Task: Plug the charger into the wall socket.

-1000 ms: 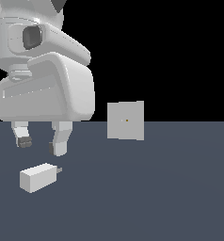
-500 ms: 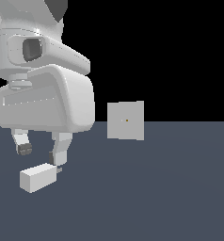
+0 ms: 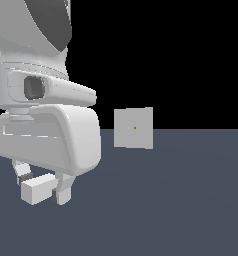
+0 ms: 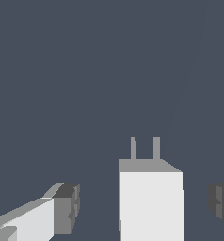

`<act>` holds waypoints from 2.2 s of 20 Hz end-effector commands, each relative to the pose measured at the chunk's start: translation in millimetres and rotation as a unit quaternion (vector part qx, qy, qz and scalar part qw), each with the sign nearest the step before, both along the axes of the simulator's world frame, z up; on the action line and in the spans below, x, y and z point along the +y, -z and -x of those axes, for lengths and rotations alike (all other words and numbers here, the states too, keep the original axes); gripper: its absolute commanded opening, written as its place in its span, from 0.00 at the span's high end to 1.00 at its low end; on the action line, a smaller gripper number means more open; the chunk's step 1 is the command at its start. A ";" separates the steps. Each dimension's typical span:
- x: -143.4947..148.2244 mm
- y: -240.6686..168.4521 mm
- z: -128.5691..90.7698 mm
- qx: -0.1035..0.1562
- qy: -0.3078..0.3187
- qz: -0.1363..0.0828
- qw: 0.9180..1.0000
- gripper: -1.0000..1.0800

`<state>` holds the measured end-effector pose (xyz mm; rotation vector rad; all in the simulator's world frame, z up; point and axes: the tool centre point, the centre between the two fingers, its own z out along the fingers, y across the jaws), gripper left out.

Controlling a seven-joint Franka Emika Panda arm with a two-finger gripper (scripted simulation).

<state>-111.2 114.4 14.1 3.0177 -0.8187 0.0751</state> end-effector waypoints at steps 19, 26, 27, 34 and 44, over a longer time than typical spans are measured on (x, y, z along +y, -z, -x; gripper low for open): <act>-10.2 -4.6 -4.4 -0.001 -0.007 0.000 1.000 1.00; -39.3 -24.0 -16.1 -0.001 -0.030 0.000 1.000 1.00; -44.9 -27.8 -18.5 -0.001 -0.034 0.000 0.999 1.00; -87.5 -57.5 -40.2 -0.001 -0.068 0.000 0.998 1.00; -121.9 -83.0 -63.0 -0.001 -0.097 0.000 0.995 1.00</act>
